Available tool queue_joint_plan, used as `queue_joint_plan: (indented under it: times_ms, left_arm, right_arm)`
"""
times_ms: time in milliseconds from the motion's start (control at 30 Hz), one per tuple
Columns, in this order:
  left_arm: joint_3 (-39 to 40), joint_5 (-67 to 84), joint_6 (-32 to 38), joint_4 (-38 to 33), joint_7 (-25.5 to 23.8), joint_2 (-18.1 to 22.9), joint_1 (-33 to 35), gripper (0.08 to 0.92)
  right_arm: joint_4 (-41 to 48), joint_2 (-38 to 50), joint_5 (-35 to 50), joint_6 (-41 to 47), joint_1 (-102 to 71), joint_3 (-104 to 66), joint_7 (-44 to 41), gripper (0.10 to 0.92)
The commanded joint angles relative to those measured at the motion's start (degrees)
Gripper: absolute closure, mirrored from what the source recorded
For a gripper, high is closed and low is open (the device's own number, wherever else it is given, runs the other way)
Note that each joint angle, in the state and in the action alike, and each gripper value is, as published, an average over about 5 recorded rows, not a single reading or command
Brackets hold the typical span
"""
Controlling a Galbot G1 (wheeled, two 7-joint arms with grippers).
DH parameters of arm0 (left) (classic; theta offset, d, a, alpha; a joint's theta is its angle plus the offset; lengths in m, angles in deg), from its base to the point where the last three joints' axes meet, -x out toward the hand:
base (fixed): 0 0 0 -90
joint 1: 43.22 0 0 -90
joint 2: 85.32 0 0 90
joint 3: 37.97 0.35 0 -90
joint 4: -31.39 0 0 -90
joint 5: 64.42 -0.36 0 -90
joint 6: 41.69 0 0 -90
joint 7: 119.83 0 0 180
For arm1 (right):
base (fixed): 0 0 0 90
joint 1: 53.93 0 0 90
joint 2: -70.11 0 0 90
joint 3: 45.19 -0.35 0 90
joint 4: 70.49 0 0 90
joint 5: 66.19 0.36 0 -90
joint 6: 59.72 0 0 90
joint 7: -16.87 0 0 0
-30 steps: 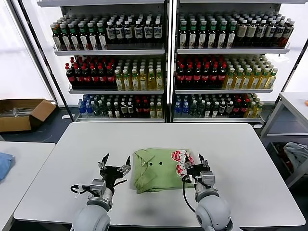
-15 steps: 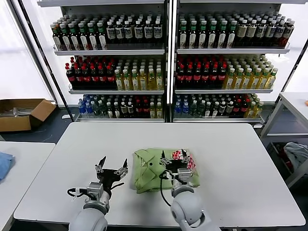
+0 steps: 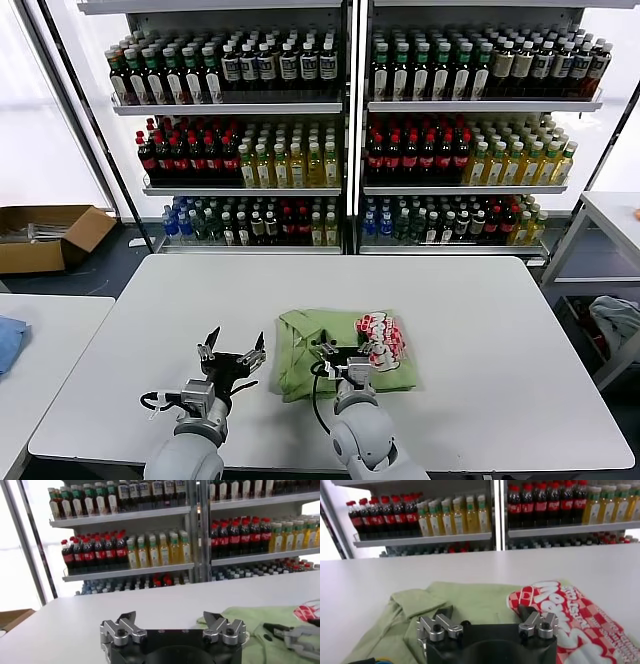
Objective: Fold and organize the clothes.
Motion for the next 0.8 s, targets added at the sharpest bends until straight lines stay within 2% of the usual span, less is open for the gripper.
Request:
queue_joint_plan:
  times_ms: [33,167,533,800]
  left_arm:
    - [0.03,-0.08,-0.17,-0.16,-0.05,-0.05,0.18,0.177]
    - [-0.17,-0.07,-0.20,-0.73,-0.03,-0.10,0.31,0.177]
    - [-1.24,-1.02,1.73,-2.25,-0.03,0.18,1.71,0.177]
    - [-1.19,0.19,5.09,-2.60,-0.19,1.27,1.93,0.177]
  right_arm:
    - [0.85,-1.47,3.58,-0.32,-0.06,-0.03,0.29,0.203]
    - [-3.37,-1.30,3.64,-2.81,-0.70,-0.49,-0.70,0.203]
    - [-22.39,4.42,-8.80,-2.36,-9.34,-5.11,-0.06,0.203]
    - [-27.44,11.73,-12.52,-2.60,-22.88,-15.89,-1.79,0.203]
